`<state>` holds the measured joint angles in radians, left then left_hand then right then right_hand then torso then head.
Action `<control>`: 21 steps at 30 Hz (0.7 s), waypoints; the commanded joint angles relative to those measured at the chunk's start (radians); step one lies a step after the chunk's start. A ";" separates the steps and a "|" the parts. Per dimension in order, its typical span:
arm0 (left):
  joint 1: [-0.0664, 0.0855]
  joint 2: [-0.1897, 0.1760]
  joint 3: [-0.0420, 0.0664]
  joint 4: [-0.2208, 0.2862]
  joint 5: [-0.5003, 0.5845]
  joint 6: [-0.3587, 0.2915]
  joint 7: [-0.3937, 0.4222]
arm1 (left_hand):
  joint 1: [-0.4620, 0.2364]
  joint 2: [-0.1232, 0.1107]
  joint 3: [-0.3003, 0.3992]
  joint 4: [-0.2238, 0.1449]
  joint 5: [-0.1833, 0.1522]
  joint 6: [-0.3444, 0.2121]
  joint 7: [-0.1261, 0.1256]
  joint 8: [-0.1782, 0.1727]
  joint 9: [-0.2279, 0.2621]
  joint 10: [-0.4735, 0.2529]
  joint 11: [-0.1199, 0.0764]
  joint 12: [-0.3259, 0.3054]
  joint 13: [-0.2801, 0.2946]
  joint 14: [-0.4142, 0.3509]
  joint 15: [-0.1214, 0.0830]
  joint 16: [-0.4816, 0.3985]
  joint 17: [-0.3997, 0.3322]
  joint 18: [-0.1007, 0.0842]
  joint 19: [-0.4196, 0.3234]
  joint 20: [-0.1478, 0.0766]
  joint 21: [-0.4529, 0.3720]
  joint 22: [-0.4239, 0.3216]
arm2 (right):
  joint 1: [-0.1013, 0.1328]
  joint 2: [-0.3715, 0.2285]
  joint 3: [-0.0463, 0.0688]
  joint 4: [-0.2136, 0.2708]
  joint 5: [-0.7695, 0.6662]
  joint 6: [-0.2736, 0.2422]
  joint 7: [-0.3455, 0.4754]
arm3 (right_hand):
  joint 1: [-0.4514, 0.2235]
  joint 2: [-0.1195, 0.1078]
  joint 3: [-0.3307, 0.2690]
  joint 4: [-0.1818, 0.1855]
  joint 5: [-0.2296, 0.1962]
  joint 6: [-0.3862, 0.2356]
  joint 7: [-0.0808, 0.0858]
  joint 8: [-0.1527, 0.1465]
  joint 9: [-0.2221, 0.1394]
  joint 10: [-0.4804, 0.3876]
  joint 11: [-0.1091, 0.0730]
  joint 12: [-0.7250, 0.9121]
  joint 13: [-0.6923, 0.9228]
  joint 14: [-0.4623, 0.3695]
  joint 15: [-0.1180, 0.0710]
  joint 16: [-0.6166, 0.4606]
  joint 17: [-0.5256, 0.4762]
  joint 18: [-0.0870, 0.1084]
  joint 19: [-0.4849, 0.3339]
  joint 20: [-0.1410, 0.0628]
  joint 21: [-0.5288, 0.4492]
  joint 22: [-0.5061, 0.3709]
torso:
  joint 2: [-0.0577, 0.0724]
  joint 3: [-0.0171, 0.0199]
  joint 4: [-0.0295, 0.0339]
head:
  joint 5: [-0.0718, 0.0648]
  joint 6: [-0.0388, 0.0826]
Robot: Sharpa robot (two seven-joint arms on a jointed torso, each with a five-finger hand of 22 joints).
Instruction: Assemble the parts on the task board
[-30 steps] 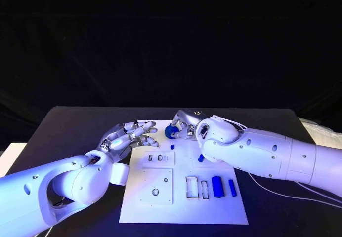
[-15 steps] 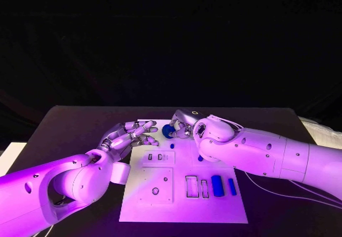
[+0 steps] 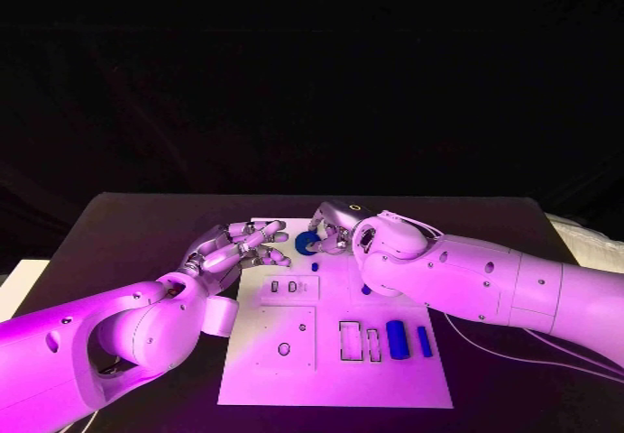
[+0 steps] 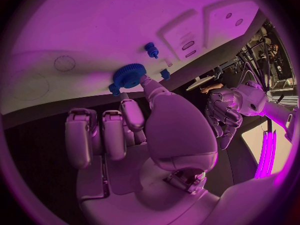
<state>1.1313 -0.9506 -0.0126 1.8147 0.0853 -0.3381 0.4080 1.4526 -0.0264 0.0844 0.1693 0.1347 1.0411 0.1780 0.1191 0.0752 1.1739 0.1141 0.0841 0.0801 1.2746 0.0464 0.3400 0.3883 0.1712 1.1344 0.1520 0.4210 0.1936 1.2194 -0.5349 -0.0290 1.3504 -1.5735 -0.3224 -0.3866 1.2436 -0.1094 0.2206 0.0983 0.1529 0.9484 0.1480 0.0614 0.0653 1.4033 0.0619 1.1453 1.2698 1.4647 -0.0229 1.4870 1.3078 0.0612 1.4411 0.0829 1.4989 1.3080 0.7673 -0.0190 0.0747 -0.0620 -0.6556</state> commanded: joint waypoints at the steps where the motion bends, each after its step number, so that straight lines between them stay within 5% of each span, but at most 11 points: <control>1: 0.001 0.001 0.001 0.002 0.001 0.022 0.002 | 0.009 0.001 -0.002 -0.006 -0.006 -0.003 0.006 -0.006 -0.001 -0.003 0.003 -0.005 0.000 -0.009 0.000 -0.007 0.001 0.009 -0.007 -0.003 0.005 0.002 | -0.001 -0.010 0.000 0.011 0.004 -0.007 0.021 | -0.004 -0.007 -0.006 -0.001 -0.006 -0.008 0.003 -0.001 0.000 -0.005 -0.002 -0.006 -0.001 0.072 0.008 -0.003 0.090 -0.013 0.000 0.010 -0.002 0.046 | 0.000 0.0002 0.0003 | 0.000 -0.002; 9: 0.001 -0.002 0.001 -0.001 0.001 0.023 0.000 | 0.009 0.001 -0.002 -0.006 -0.006 -0.003 0.006 -0.006 -0.001 -0.003 0.003 -0.005 0.000 -0.009 0.000 -0.007 0.001 0.009 -0.007 -0.003 0.005 0.002 | 0.003 -0.119 0.003 0.102 0.051 -0.060 0.064 | -0.001 -0.001 -0.009 0.005 0.016 0.009 -0.001 0.006 0.004 -0.001 -0.005 -0.001 0.004 0.072 0.007 -0.003 0.091 -0.014 0.002 0.011 -0.001 0.049 | -0.002 0.0003 -0.0023 | -0.001 0.000; 15: 0.001 -0.006 0.001 -0.003 0.002 0.024 0.000 | 0.009 0.001 -0.002 -0.007 -0.006 -0.003 0.007 -0.006 -0.001 -0.004 0.003 -0.005 0.000 -0.010 0.001 -0.007 0.002 0.009 -0.007 -0.003 0.006 0.002 | 0.024 -0.252 0.005 0.143 0.257 -0.016 0.227 | 0.046 -0.003 0.000 -0.027 0.007 0.011 -0.001 0.003 0.004 0.013 -0.006 0.030 0.029 0.074 0.006 0.002 0.102 -0.015 0.003 0.010 0.000 0.053 | -0.004 0.0000 -0.0127 | -0.006 0.007; 21: 0.001 -0.005 0.001 -0.017 0.002 0.026 0.000 | 0.009 0.001 -0.002 -0.007 -0.006 -0.003 0.007 -0.007 -0.001 -0.004 0.004 -0.005 0.000 -0.010 0.001 -0.008 0.002 0.009 -0.007 -0.003 0.006 0.002 | 0.022 -0.346 0.004 0.127 0.405 -0.003 0.414 | 0.076 -0.003 0.006 -0.052 -0.001 0.012 0.000 0.003 0.003 0.022 -0.005 0.057 0.050 0.077 0.007 0.011 0.119 -0.016 0.007 0.010 0.003 0.060 | -0.010 0.0035 -0.0231 | -0.006 0.008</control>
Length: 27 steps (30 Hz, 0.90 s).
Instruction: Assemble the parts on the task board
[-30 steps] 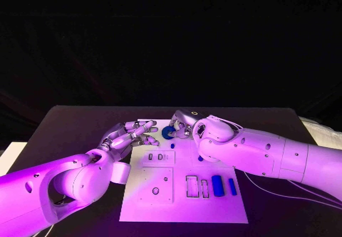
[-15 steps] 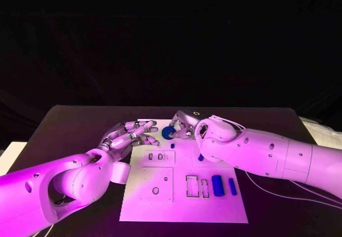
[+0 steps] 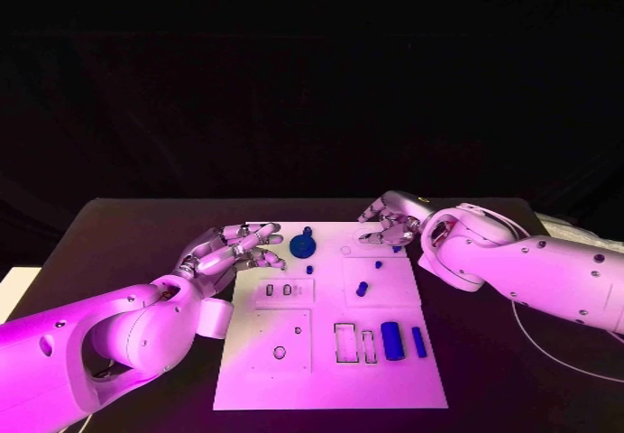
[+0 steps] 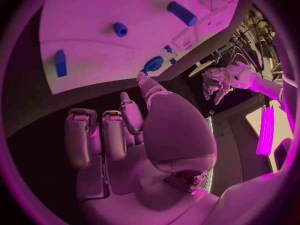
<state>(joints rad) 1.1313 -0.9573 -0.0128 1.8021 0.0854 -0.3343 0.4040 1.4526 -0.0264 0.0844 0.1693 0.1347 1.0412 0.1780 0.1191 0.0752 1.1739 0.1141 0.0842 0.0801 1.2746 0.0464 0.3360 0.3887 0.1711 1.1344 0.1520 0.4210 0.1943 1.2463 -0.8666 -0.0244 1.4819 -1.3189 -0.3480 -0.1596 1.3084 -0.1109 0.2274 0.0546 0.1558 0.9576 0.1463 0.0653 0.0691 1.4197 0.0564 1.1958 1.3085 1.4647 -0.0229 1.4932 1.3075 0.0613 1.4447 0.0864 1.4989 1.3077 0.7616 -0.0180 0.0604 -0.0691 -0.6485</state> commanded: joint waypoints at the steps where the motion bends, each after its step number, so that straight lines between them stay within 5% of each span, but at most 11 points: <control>1: 0.001 0.002 0.001 -0.008 0.002 0.023 0.004 | 0.009 0.001 -0.002 -0.007 -0.006 -0.003 0.007 -0.007 -0.001 -0.004 0.004 -0.006 0.000 -0.010 0.001 -0.004 0.002 0.009 -0.007 -0.002 0.006 0.001 | -0.008 -0.026 -0.001 -0.009 0.159 0.023 0.210 | 0.016 -0.002 -0.001 -0.012 0.000 0.002 0.002 -0.001 0.000 0.006 0.001 0.007 0.013 0.078 0.007 0.005 0.121 -0.017 0.004 0.007 0.004 0.063 | -0.005 0.0035 -0.0107 | 0.002 0.002; 7: 0.001 0.007 0.000 -0.030 0.002 0.025 0.005 | 0.009 0.001 -0.002 -0.007 -0.006 -0.003 0.007 -0.007 -0.001 -0.004 0.004 -0.006 0.000 -0.010 0.001 -0.004 0.002 0.009 -0.007 -0.002 0.006 0.001 | -0.020 -0.074 -0.002 -0.057 0.175 0.034 0.278 | 0.030 -0.005 0.001 -0.026 0.023 0.003 0.003 -0.001 -0.001 0.005 0.001 0.007 0.014 0.078 0.008 0.007 0.126 -0.017 0.005 0.008 0.005 0.066 | -0.010 0.0102 -0.0166 | -0.021 0.001; 19: 0.000 0.019 0.000 -0.054 0.002 0.030 0.005 | 0.010 0.001 -0.001 -0.008 -0.006 -0.003 0.007 -0.007 -0.001 -0.004 0.004 -0.006 0.000 -0.012 0.001 -0.005 0.003 0.009 -0.009 -0.002 0.006 0.001 | -0.052 -0.067 -0.003 -0.147 0.170 0.035 0.301 | 0.036 -0.006 0.002 -0.032 0.028 0.002 0.003 -0.001 -0.001 0.003 0.002 0.003 0.013 0.079 0.008 0.008 0.128 -0.018 0.006 0.008 0.005 0.067 | -0.010 0.0209 -0.0198 | -0.019 -0.001; 27: -0.001 0.022 0.000 -0.065 0.002 0.032 0.005 | 0.011 0.001 -0.001 -0.009 -0.006 -0.003 0.007 -0.007 -0.001 -0.004 0.004 -0.007 0.000 -0.013 0.001 -0.006 0.004 0.009 -0.010 -0.002 0.006 0.001 | -0.063 -0.061 -0.003 -0.161 0.171 0.051 0.308 | 0.037 -0.006 0.002 -0.033 0.029 0.002 0.004 -0.002 -0.001 0.003 0.002 0.004 0.014 0.079 0.008 0.009 0.128 -0.018 0.006 0.008 0.005 0.067 | -0.010 0.0195 -0.0186 | -0.015 -0.007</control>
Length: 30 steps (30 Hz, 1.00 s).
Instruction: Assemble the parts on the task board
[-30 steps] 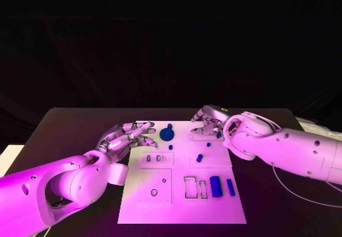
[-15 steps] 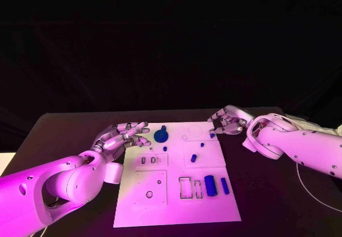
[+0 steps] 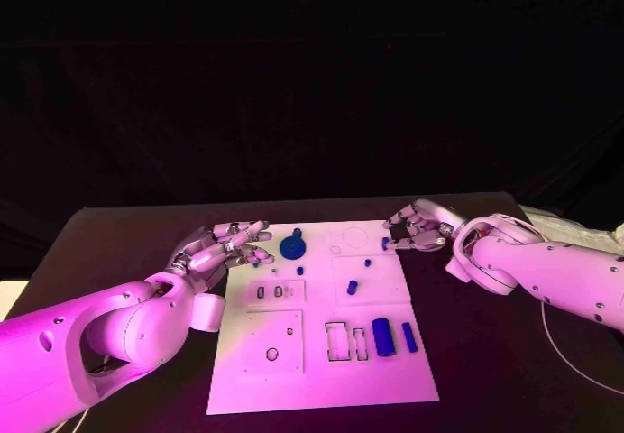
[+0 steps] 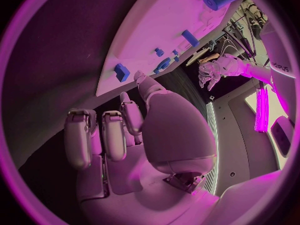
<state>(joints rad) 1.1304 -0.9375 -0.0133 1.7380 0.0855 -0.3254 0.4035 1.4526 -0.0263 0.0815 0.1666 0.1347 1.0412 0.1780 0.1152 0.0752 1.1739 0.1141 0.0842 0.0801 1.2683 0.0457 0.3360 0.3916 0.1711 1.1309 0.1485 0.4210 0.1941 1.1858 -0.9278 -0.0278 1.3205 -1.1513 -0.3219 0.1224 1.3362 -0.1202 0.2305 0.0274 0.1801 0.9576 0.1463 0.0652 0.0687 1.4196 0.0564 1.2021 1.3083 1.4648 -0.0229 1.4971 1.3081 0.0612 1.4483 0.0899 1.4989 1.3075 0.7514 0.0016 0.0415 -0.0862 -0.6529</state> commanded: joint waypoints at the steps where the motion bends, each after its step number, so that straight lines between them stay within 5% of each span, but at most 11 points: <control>1: 0.000 0.002 0.000 -0.002 0.001 0.023 0.005 | 0.011 0.001 0.002 -0.006 -0.006 -0.003 0.007 -0.003 0.000 -0.004 0.004 -0.007 0.000 -0.007 0.002 -0.006 0.001 0.009 -0.006 0.001 0.006 0.002 | -0.004 0.000 0.000 0.001 0.003 0.027 0.026 | 0.009 0.003 -0.001 -0.006 0.004 0.002 0.004 -0.001 0.000 0.003 0.002 -0.002 0.015 0.079 0.008 0.005 0.128 -0.017 0.002 0.005 0.005 0.067 | 0.001 -0.0004 -0.0005 | 0.003 -0.003; 15: 0.000 0.003 0.000 -0.004 0.001 0.024 0.005 | 0.011 0.001 0.002 -0.006 -0.006 -0.003 0.007 -0.003 0.000 -0.004 0.004 -0.007 0.000 -0.007 0.002 -0.006 0.001 0.009 -0.006 0.001 0.006 0.002 | -0.019 0.023 0.000 -0.029 -0.009 0.029 0.016 | 0.016 0.018 0.009 -0.013 0.007 0.016 0.003 0.003 0.002 0.006 0.001 0.003 0.020 0.079 0.008 0.006 0.130 -0.018 0.002 0.005 0.006 0.069 | 0.001 -0.0007 0.0031 | 0.000 -0.009; 30: 0.000 0.002 0.000 -0.005 0.001 0.026 0.004 | 0.011 0.001 0.002 -0.006 -0.006 -0.003 0.007 -0.003 0.000 -0.004 0.004 -0.007 0.000 -0.007 0.002 -0.006 0.001 0.009 -0.006 0.001 0.006 0.002 | -0.023 0.042 0.000 -0.051 -0.025 0.038 0.003 | 0.022 0.039 0.037 -0.030 -0.005 0.064 -0.004 0.014 0.006 0.007 -0.005 0.007 0.026 0.079 0.004 0.007 0.133 -0.018 0.003 0.002 0.007 0.071 | 0.000 -0.0005 -0.0005 | 0.004 -0.015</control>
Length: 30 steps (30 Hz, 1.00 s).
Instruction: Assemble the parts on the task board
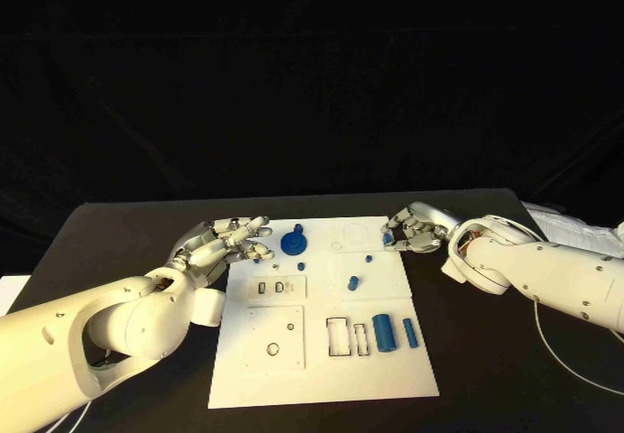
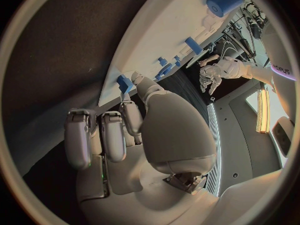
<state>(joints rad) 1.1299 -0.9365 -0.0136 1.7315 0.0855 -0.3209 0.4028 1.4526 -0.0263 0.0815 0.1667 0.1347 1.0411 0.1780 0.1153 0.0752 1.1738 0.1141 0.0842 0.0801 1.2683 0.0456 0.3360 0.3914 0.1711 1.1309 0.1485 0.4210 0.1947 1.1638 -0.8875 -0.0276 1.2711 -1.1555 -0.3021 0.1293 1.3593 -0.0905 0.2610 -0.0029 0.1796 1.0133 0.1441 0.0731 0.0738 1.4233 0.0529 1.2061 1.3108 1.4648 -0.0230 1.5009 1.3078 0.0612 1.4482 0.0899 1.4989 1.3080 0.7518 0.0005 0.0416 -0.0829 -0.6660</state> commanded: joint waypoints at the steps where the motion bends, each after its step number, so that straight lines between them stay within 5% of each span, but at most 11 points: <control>1: 0.000 0.001 0.000 0.001 0.001 0.021 0.004 | 0.011 0.001 0.002 -0.006 -0.006 -0.003 0.007 -0.003 0.000 -0.004 0.004 -0.007 0.000 -0.007 0.002 -0.006 0.001 0.009 -0.006 0.001 0.006 0.001 | -0.001 0.002 0.000 -0.003 -0.022 0.018 -0.005 | -0.001 0.010 0.007 0.000 -0.005 0.010 -0.002 0.006 0.001 0.004 -0.002 0.003 0.024 0.079 0.003 0.003 0.133 -0.018 0.003 0.002 0.007 0.070 | -0.001 0.0001 -0.0007 | 0.001 -0.002; 12: 0.000 0.001 0.000 0.001 0.001 0.023 0.002 | 0.011 0.001 0.002 -0.006 -0.006 -0.003 0.007 -0.003 0.000 -0.004 0.004 -0.007 0.000 -0.007 0.002 -0.006 0.001 0.009 -0.006 0.001 0.006 0.001 | -0.001 0.006 0.000 -0.013 -0.026 0.020 -0.010 | 0.002 0.032 0.042 -0.016 -0.043 0.043 -0.010 0.005 0.001 0.006 -0.009 0.006 0.029 0.080 -0.003 0.004 0.136 -0.018 0.004 -0.004 0.008 0.073 | -0.001 0.0005 0.0004 | -0.001 -0.002; 30: 0.000 0.001 0.000 0.001 0.001 0.026 0.001 | 0.013 0.002 0.004 -0.008 -0.006 -0.003 0.007 -0.004 0.000 -0.003 0.004 -0.008 0.000 -0.010 0.003 -0.008 0.004 0.008 -0.009 0.002 0.006 0.002 | -0.001 0.022 0.000 -0.029 -0.037 0.029 -0.031 | -0.003 0.038 0.059 -0.026 -0.053 0.069 -0.016 0.008 0.002 0.010 -0.014 0.011 0.034 0.080 -0.007 0.005 0.140 -0.019 0.005 -0.007 0.009 0.075 | -0.001 0.0008 0.0010 | -0.004 -0.009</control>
<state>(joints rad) 1.1298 -0.9368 -0.0137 1.7312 0.0855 -0.3163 0.4000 1.4555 -0.0234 0.0858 0.1624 0.1347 1.0412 0.1780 0.1152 0.0752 1.1739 0.1141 0.0775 0.0801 1.2649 0.0491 0.3306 0.3941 0.1711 1.1273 0.1520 0.4209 0.1952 1.1634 -0.8675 -0.0272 1.2442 -1.1754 -0.2901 0.1101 1.3607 -0.0604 0.3147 -0.0294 0.1311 1.0772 0.1271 0.0768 0.0756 1.4288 0.0472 1.2113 1.3115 1.4648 -0.0230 1.5009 1.3074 0.0612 1.4509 0.0872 1.5026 1.3076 0.7510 0.0011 0.0420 -0.0857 -0.6739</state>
